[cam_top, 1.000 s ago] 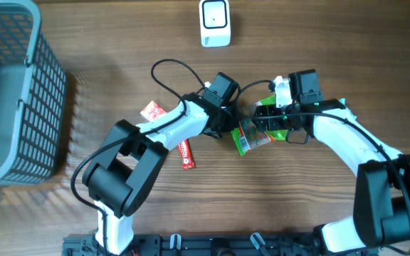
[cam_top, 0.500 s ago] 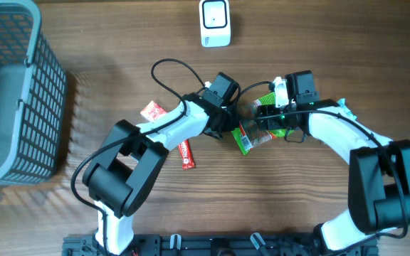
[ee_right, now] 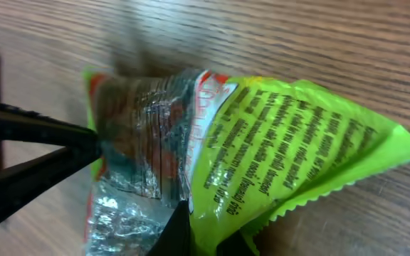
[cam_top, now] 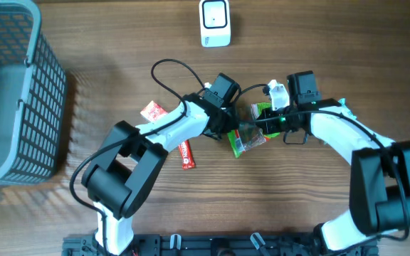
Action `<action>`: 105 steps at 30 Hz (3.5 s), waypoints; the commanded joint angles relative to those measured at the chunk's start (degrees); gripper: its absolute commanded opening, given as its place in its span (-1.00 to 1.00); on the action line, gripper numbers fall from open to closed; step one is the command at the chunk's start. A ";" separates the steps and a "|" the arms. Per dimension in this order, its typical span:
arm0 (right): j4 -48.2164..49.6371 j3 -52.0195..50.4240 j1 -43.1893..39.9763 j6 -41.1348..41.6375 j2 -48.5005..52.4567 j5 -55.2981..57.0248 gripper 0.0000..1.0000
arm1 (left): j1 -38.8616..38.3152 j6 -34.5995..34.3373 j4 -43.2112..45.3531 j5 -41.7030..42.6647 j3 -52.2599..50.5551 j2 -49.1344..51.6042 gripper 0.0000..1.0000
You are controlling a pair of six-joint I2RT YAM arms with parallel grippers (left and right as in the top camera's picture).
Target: Scan the item barcode
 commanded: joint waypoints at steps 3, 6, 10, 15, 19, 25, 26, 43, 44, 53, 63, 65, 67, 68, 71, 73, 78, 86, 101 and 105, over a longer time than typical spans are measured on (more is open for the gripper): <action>-1.79 -0.46 0.48 -1.22 -3.67 -4.26 -0.91 | 3.13 0.33 -1.70 -0.11 0.04 -14.78 -0.79; -2.64 -0.46 0.48 -1.33 -3.67 -5.88 -0.91 | 6.03 0.33 -4.26 -0.13 0.07 -22.71 -0.71; -3.15 0.04 0.48 -1.36 -4.31 -8.04 -0.91 | 14.60 1.75 -11.28 -0.13 0.07 -32.28 -0.70; -4.81 0.68 0.48 -6.16 -9.14 -12.20 -0.91 | 28.33 4.83 -17.20 -0.13 0.04 -36.89 -0.58; -7.15 3.04 0.48 -3.72 -14.08 -11.58 -0.91 | 36.85 4.83 -17.55 -0.22 0.04 -36.72 0.31; -20.98 15.34 0.50 -9.09 -14.27 -10.86 -0.92 | 44.63 4.81 -17.42 -2.05 0.04 -36.72 1.00; -21.90 16.65 0.52 -8.98 -14.27 -9.99 -0.91 | 45.00 4.81 -17.88 -2.05 0.04 -36.72 1.00; -39.78 64.89 13.49 -16.96 -1.09 14.45 -0.92 | 45.09 4.81 -19.56 -2.05 0.04 -36.72 1.00; -39.26 68.11 14.91 -20.94 1.36 15.47 -0.92 | 45.09 4.81 -19.56 -2.05 0.04 -36.72 1.00; -23.76 69.26 26.99 -42.05 14.69 41.86 -0.92 | 45.09 4.81 -19.56 -2.05 0.04 -36.72 1.00; 3.67 68.94 27.30 -66.58 30.58 52.52 -0.91 | 45.09 4.81 -19.56 -2.05 0.04 -36.72 1.00; 11.93 68.91 26.62 -69.24 32.83 53.02 -0.91 | 45.09 4.81 -19.56 -2.05 0.04 -36.72 1.00; 17.79 68.91 25.68 -70.40 34.42 52.76 -0.91 | 45.09 4.81 -19.56 -2.05 0.04 -36.72 1.00; 21.55 68.91 25.05 -70.42 35.45 52.74 -0.91 | 45.09 4.81 -19.56 -2.05 0.04 -36.72 1.00; 32.11 68.91 22.75 -70.10 38.77 52.72 -0.91 | 45.09 4.81 -19.56 -2.05 0.04 -36.72 1.00; 37.70 68.91 21.88 -70.01 40.59 52.74 -0.91 | 45.09 4.81 -19.56 -2.05 0.04 -36.72 1.00; 44.70 68.91 19.74 -70.14 45.68 52.13 -0.91 | 45.09 4.81 -19.56 -2.08 0.04 -36.72 1.00; 46.40 68.91 18.91 -61.37 48.48 47.17 -0.91 | 45.09 4.81 -19.56 -2.05 0.04 -36.72 1.00; 42.10 68.91 20.81 -56.65 48.48 52.35 -0.91 | 45.09 4.81 -19.56 -2.05 0.04 -36.72 1.00; 42.12 68.91 22.16 -56.65 48.41 57.13 -0.91 | 45.09 4.81 -19.56 -2.05 0.04 -36.72 1.00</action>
